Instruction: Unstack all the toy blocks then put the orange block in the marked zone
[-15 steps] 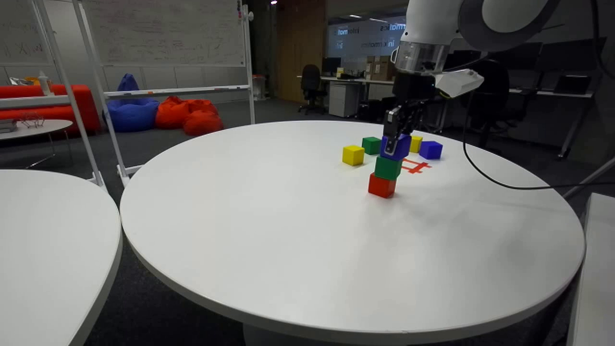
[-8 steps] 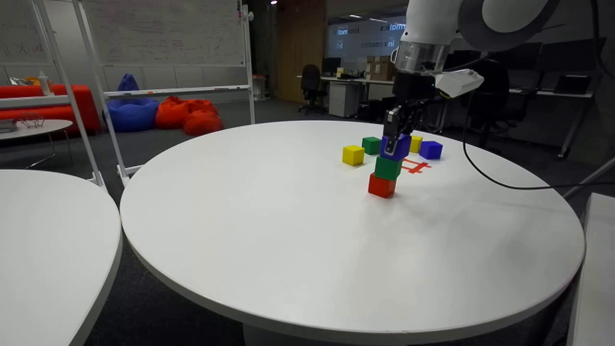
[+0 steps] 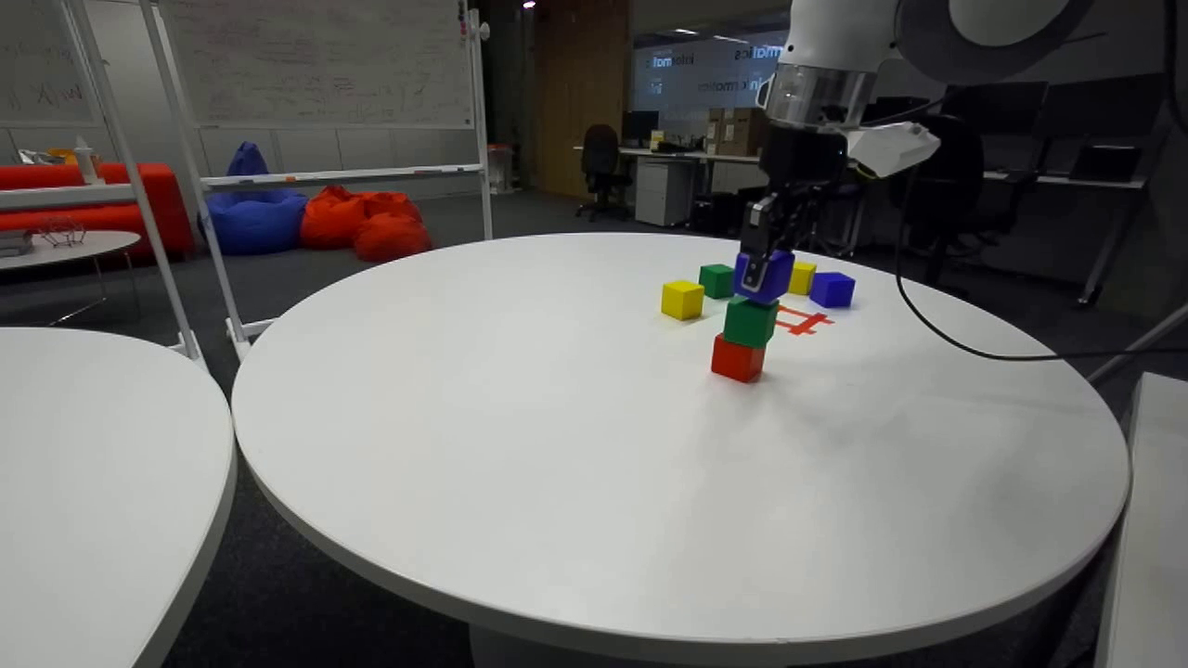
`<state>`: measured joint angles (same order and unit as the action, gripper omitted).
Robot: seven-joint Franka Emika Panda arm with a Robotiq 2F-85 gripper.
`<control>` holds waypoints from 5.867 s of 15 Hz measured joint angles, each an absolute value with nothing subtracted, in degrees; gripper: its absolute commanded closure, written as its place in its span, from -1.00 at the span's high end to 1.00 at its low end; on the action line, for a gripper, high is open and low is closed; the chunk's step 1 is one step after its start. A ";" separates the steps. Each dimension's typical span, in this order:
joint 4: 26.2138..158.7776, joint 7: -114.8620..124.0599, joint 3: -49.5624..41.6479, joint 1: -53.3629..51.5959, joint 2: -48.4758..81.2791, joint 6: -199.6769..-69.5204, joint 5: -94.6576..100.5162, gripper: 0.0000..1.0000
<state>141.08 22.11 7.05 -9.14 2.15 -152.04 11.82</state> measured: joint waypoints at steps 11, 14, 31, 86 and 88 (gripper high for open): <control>142.08 22.12 8.27 -9.22 0.20 -152.04 11.82 -0.39; 142.08 22.12 8.66 -9.36 0.46 -152.03 11.84 -0.39; 137.34 22.12 9.52 -13.03 7.94 -150.71 12.97 -0.39; 124.71 18.53 8.48 -18.03 19.35 -143.87 12.46 1.00; 124.70 18.53 8.40 -18.03 19.35 -143.87 12.46 1.00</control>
